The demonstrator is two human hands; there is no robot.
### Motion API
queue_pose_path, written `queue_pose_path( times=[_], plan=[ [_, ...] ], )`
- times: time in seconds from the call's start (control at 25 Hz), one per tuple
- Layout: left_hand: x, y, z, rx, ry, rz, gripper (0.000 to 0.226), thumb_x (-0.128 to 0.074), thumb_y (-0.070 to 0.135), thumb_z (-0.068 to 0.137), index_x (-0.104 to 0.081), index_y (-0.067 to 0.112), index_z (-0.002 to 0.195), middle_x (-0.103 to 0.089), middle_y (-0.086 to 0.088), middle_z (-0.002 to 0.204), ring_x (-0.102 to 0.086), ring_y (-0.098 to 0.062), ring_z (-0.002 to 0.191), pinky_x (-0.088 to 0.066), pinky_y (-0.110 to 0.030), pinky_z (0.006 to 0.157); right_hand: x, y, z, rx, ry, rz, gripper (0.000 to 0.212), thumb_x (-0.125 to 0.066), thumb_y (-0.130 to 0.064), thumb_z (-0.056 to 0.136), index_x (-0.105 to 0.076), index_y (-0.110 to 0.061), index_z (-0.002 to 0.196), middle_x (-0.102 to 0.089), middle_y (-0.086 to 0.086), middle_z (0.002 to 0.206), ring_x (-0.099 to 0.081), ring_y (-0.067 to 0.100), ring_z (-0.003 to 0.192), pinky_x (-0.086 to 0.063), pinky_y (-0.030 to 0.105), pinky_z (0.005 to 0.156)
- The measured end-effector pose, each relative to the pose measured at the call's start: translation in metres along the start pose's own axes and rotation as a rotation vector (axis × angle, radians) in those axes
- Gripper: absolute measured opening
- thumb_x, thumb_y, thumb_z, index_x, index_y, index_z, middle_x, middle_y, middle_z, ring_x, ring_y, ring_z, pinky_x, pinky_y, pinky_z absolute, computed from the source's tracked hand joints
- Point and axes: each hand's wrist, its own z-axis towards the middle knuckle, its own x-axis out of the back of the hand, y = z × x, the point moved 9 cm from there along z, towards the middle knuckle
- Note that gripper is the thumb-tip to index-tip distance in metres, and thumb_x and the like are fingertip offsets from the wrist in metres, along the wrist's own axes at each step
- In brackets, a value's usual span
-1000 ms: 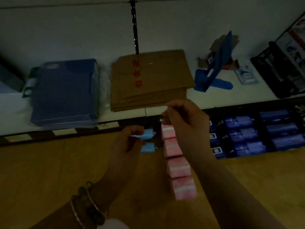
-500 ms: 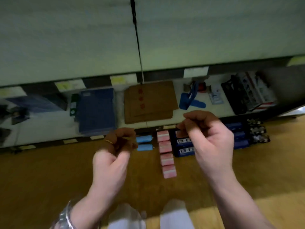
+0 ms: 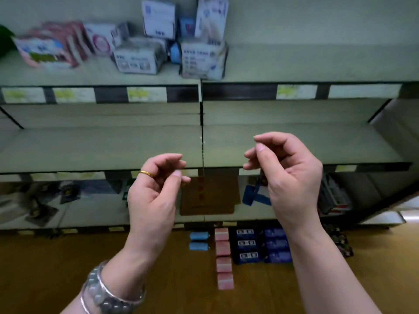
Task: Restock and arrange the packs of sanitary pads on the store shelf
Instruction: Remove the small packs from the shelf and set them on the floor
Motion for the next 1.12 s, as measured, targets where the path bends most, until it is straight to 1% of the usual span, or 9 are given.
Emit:
queue_pose_path(
  times=[0.12, 0.24, 0.32, 0.44, 0.64, 0.76, 0.88, 1.04, 1.12],
  plan=[
    [-0.004, 0.045, 0.000, -0.077, 0.009, -0.033, 0.026, -0.048, -0.008, 0.088, -0.059, 0.014, 0.097, -0.064, -0.003, 0.091, -0.064, -0.006, 0.073, -0.052, -0.015, 0.071, 0.002, -0.038, 0.011, 0.056, -0.029, 0.040, 0.013, -0.052, -0.004, 0.088, -0.061, -0.013, 0.091, -0.065, 0.005, 0.077, -0.065, 0.017, 0.067, -0.055, 0.025, 0.064],
    [-0.003, 0.084, -0.002, -0.131, 0.045, -0.085, 0.026, -0.047, -0.009, 0.088, -0.059, 0.013, 0.096, -0.063, -0.003, 0.089, -0.063, -0.007, 0.071, -0.052, -0.016, 0.070, 0.006, -0.072, 0.018, 0.105, -0.043, 0.059, 0.013, -0.054, -0.006, 0.086, -0.062, -0.014, 0.090, -0.066, 0.001, 0.073, -0.064, 0.017, 0.066, -0.056, 0.033, 0.064],
    [-0.001, 0.103, 0.001, -0.158, 0.061, -0.122, 0.026, -0.048, -0.009, 0.088, -0.060, 0.013, 0.094, -0.063, -0.001, 0.086, -0.062, -0.006, 0.069, -0.051, -0.015, 0.068, 0.011, -0.090, 0.026, 0.128, -0.030, 0.087, 0.012, -0.054, -0.006, 0.085, -0.063, -0.015, 0.088, -0.066, 0.001, 0.070, -0.064, 0.015, 0.064, -0.056, 0.032, 0.063],
    [0.001, 0.124, 0.004, -0.190, 0.063, -0.130, 0.025, -0.048, -0.008, 0.088, -0.060, 0.013, 0.094, -0.063, -0.003, 0.087, -0.062, -0.008, 0.070, -0.051, -0.016, 0.068, 0.013, -0.110, 0.037, 0.154, -0.037, 0.106, 0.012, -0.054, -0.006, 0.084, -0.063, -0.014, 0.086, -0.066, 0.000, 0.069, -0.063, 0.014, 0.062, -0.056, 0.031, 0.062],
    [0.019, 0.143, 0.025, -0.223, 0.092, -0.162, 0.024, -0.049, -0.008, 0.088, -0.061, 0.013, 0.092, -0.063, -0.003, 0.086, -0.061, -0.007, 0.067, -0.051, -0.015, 0.066, -0.004, -0.132, 0.056, 0.188, -0.066, 0.097, 0.013, -0.056, -0.005, 0.085, -0.063, -0.016, 0.085, -0.066, 0.000, 0.069, -0.064, 0.014, 0.063, -0.055, 0.025, 0.061],
    [0.033, 0.151, 0.046, -0.248, 0.078, -0.168, 0.024, -0.049, -0.007, 0.088, -0.061, 0.013, 0.092, -0.063, -0.003, 0.085, -0.061, -0.007, 0.066, -0.051, -0.016, 0.066, -0.021, -0.139, 0.071, 0.182, -0.058, 0.047, 0.020, -0.055, 0.004, 0.088, -0.062, -0.015, 0.084, -0.064, 0.004, 0.070, -0.063, 0.014, 0.060, -0.055, 0.026, 0.061],
    [0.056, 0.153, 0.074, -0.256, 0.039, -0.176, 0.024, -0.048, -0.006, 0.089, -0.060, 0.014, 0.092, -0.063, -0.003, 0.087, -0.061, -0.006, 0.067, -0.052, -0.017, 0.067, -0.049, -0.143, 0.088, 0.192, -0.033, -0.004, 0.026, -0.053, 0.006, 0.089, -0.061, -0.017, 0.081, -0.063, 0.004, 0.070, -0.062, 0.013, 0.060, -0.055, 0.027, 0.060],
    [0.089, 0.145, 0.111, -0.237, 0.008, -0.167, 0.024, -0.048, -0.006, 0.089, -0.060, 0.015, 0.090, -0.062, -0.003, 0.086, -0.060, -0.003, 0.065, -0.050, -0.014, 0.064, -0.090, -0.137, 0.107, 0.181, -0.024, -0.049, 0.027, -0.053, 0.005, 0.089, -0.060, -0.019, 0.080, -0.063, 0.005, 0.072, -0.062, 0.012, 0.066, -0.054, 0.022, 0.062],
    [0.103, 0.140, 0.131, -0.225, -0.010, -0.158, 0.023, -0.048, -0.005, 0.089, -0.060, 0.015, 0.090, -0.062, -0.003, 0.085, -0.060, -0.003, 0.065, -0.050, -0.014, 0.063, -0.110, -0.133, 0.116, 0.176, -0.002, -0.055, 0.027, -0.053, 0.005, 0.089, -0.060, -0.019, 0.079, -0.062, 0.004, 0.071, -0.061, 0.008, 0.063, -0.053, 0.019, 0.060]
  ],
)
